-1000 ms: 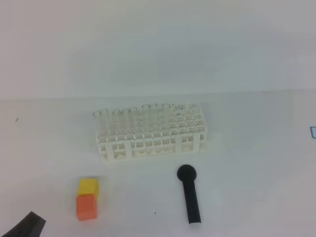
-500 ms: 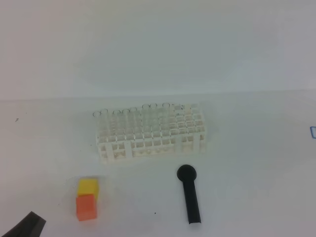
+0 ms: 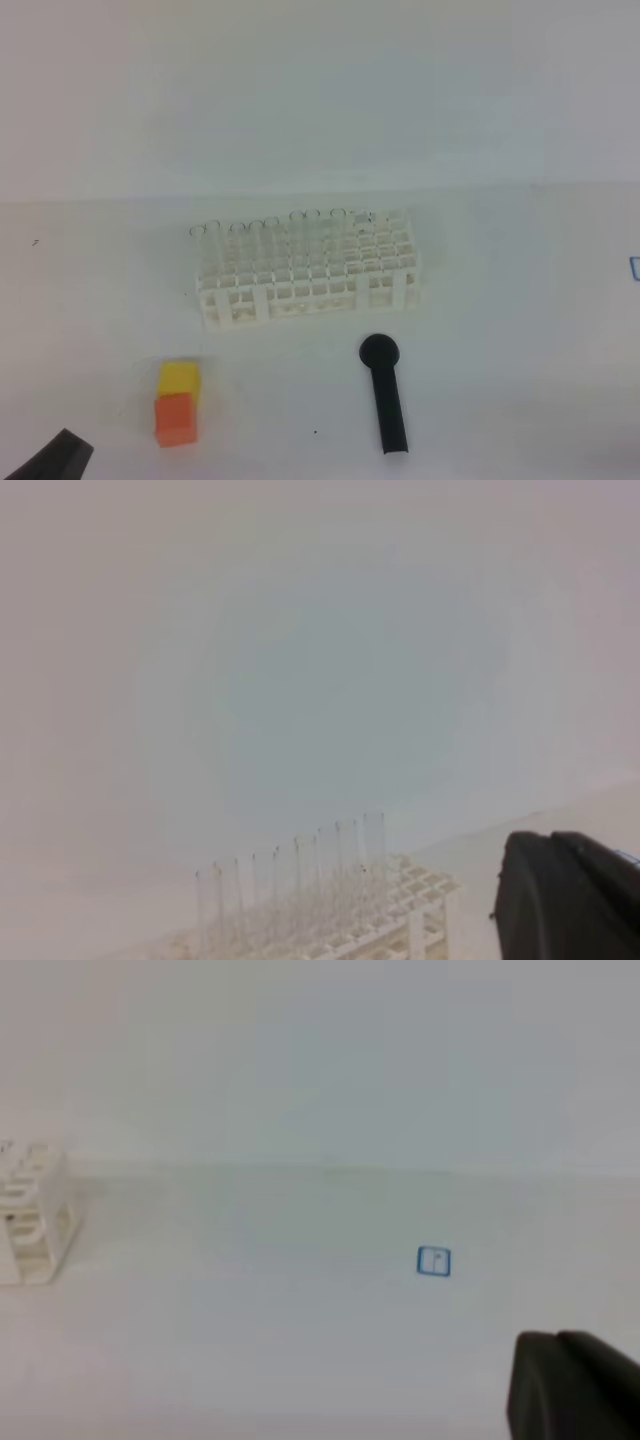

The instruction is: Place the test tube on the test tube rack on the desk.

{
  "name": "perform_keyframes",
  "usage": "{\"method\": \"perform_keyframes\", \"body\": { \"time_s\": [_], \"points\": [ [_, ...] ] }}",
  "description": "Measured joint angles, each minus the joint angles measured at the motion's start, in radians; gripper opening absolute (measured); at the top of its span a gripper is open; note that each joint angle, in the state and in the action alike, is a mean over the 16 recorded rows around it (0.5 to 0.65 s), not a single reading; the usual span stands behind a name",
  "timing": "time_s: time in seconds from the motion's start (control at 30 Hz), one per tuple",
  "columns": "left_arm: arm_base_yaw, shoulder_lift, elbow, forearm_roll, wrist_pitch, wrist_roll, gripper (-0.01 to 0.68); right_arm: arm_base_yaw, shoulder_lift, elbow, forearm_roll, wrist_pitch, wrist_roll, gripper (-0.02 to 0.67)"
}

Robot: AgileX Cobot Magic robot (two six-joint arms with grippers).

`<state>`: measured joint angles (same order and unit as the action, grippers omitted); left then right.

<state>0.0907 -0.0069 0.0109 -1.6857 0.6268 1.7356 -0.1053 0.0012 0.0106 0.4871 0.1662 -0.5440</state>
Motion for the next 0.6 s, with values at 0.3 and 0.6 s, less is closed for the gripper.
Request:
{"method": "perform_keyframes", "body": {
  "time_s": [0.3, 0.6],
  "points": [
    [0.0, -0.001, 0.0, 0.0, 0.002, 0.0, -0.001, -0.001, -0.013, 0.018, -0.051, 0.082, 0.052, -0.001],
    [0.0, -0.001, 0.0, 0.0, 0.004, 0.0, -0.001, -0.001, -0.013, 0.016, -0.216, 0.162, 0.222, -0.001]
  ]
}}
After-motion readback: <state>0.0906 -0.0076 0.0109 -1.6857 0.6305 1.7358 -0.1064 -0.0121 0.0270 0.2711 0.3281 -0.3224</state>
